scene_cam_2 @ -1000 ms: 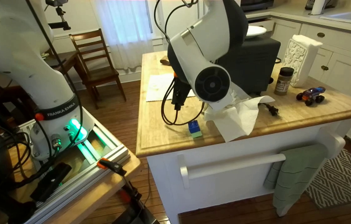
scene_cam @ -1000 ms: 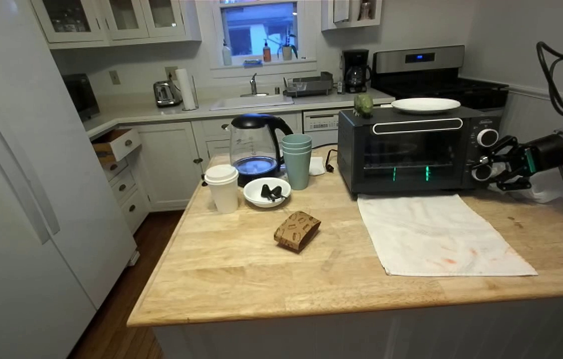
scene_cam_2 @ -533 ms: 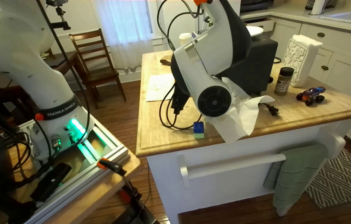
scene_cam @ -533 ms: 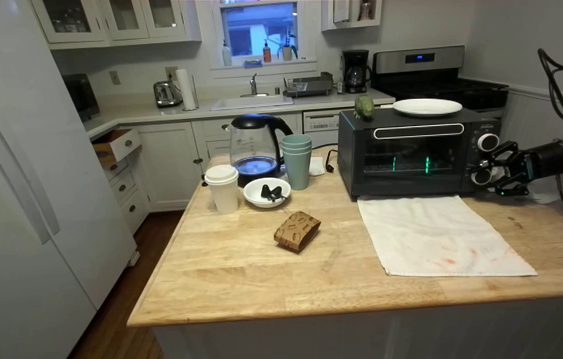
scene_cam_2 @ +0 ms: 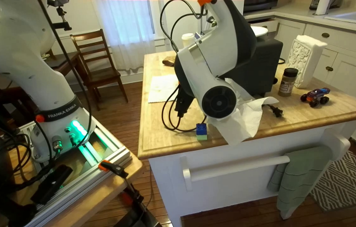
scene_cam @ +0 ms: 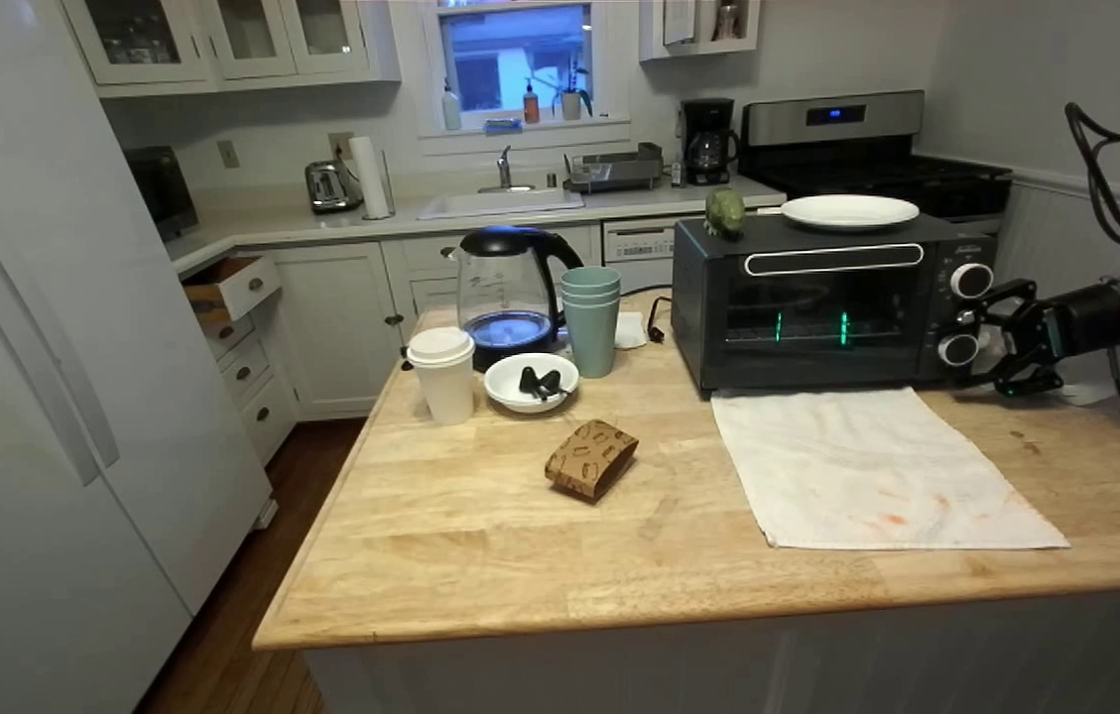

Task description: Turn the bottom knob to the right

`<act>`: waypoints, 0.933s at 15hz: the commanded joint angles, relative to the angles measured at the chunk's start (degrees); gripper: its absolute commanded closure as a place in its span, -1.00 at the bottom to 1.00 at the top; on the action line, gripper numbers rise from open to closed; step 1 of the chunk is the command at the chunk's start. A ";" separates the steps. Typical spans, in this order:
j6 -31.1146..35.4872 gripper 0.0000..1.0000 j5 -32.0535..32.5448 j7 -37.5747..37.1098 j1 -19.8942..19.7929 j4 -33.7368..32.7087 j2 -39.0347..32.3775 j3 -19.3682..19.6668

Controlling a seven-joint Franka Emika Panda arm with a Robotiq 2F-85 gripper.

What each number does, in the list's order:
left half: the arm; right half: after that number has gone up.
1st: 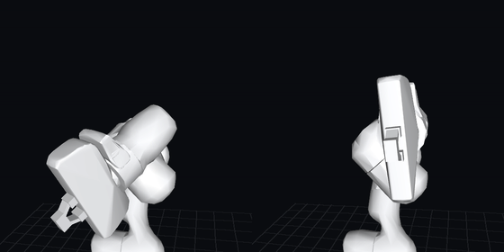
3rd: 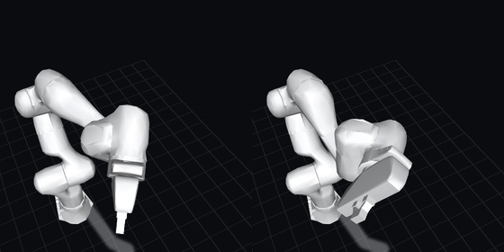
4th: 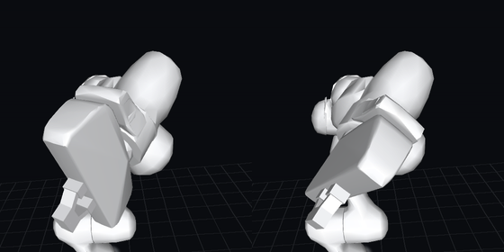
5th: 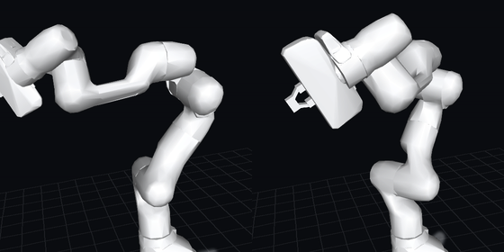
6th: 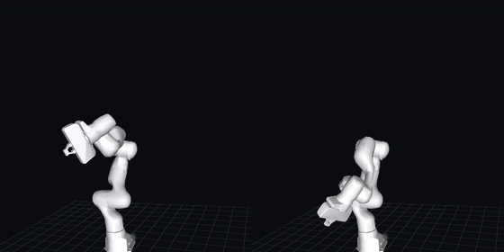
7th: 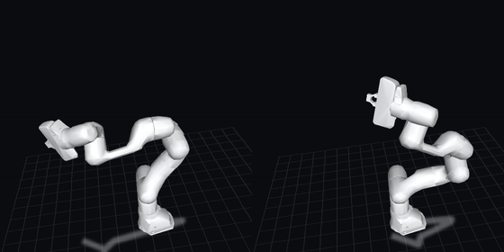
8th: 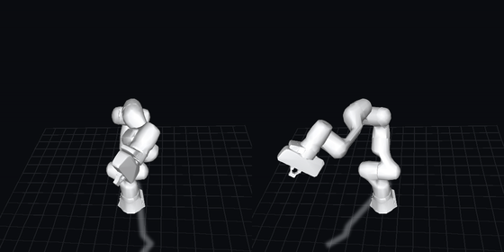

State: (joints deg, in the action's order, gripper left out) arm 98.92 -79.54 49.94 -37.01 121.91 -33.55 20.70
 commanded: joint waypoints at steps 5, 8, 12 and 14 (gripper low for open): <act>1.42 -1.00 3.24 0.49 2.08 -0.87 1.84 0.94; 1.48 -1.00 5.38 1.52 2.63 -0.20 2.84 0.99; 1.10 -1.00 10.37 5.12 4.43 1.88 6.52 1.22; 1.58 -1.00 12.39 5.57 5.77 2.99 9.35 1.61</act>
State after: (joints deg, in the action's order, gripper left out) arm 100.27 -70.49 54.10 -32.99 121.62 -29.76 21.56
